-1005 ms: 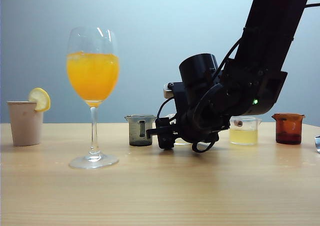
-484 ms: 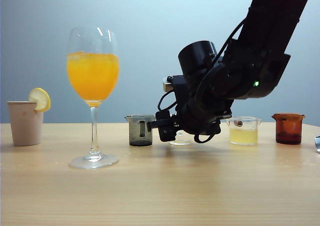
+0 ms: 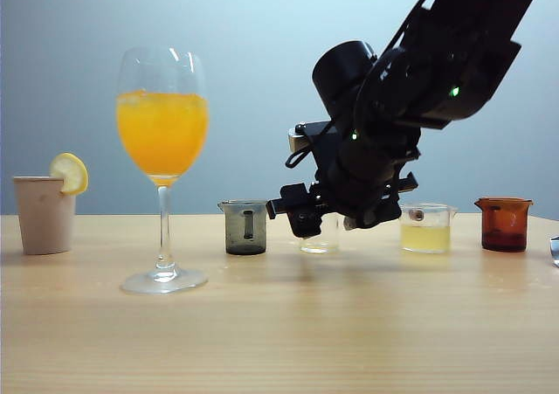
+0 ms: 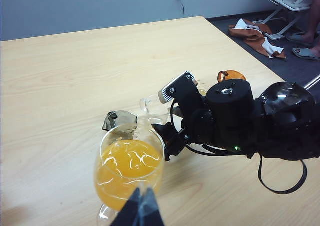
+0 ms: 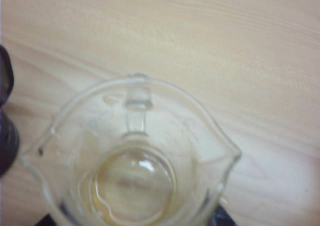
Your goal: Pick up the second measuring cup from the left, pour the orange juice inside into the goblet, and finally put the measuring cup back in its original place.
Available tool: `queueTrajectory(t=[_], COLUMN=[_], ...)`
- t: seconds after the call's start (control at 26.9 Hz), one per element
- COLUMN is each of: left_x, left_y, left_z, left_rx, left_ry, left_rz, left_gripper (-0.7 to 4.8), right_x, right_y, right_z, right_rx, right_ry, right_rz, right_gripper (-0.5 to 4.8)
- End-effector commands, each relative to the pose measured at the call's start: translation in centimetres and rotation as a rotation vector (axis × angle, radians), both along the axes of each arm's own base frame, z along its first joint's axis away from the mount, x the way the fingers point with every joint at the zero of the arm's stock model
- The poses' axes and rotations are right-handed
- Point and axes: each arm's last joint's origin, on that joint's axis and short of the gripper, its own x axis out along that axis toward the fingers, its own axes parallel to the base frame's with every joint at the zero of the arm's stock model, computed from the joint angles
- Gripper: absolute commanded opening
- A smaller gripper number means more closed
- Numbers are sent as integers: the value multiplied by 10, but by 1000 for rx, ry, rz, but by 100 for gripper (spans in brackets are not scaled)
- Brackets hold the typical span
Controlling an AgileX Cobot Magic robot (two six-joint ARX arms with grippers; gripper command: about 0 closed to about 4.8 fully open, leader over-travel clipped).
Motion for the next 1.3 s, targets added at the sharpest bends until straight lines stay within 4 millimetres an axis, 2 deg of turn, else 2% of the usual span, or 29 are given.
queueTrajectory(t=[0.04, 0.22, 0.3, 0.37, 0.41, 0.52, 0.56, 0.74, 0.82, 1.12, 1.3], left_x=[0, -2, -3, -4, -4, -6, -7, -11, -15, -32, -42], left_y=[0, 1, 2, 2, 2, 4, 4, 6, 9, 20, 26], left_z=[3, 4, 4, 5, 5, 6, 6, 6, 5, 7, 1], left_rx=[-17, -23, -23, -26, -27, -32, -33, -33, -26, -61, -43], left_ry=[-18, -27, -28, -33, -34, -41, -44, -43, -31, -56, -4], left_rz=[-5, -5, -4, -4, -4, -4, -4, -5, -5, 0, 5], left_gripper=[-6, -6, -6, -6, -6, -6, -6, -6, -6, -6, -6], right_x=[-4, -9, -12, -15, -17, -28, -31, -50, -69, -116, -150], right_y=[-1, -3, -5, -7, -9, -16, -18, -28, -35, -65, -90], right_z=[7, 18, 23, 29, 32, 50, 55, 84, 109, 169, 198], right_rx=[-4, -5, -11, -21, -25, -43, -45, -3, 35, 97, 132], right_ry=[34, 63, 74, 90, 98, 133, 144, 201, 215, 111, 58], right_rz=[24, 48, 50, 50, 52, 59, 65, 149, 183, 205, 224], right_gripper=[310, 299, 240, 100, 56, 27, 0, -5, -5, -5, -6])
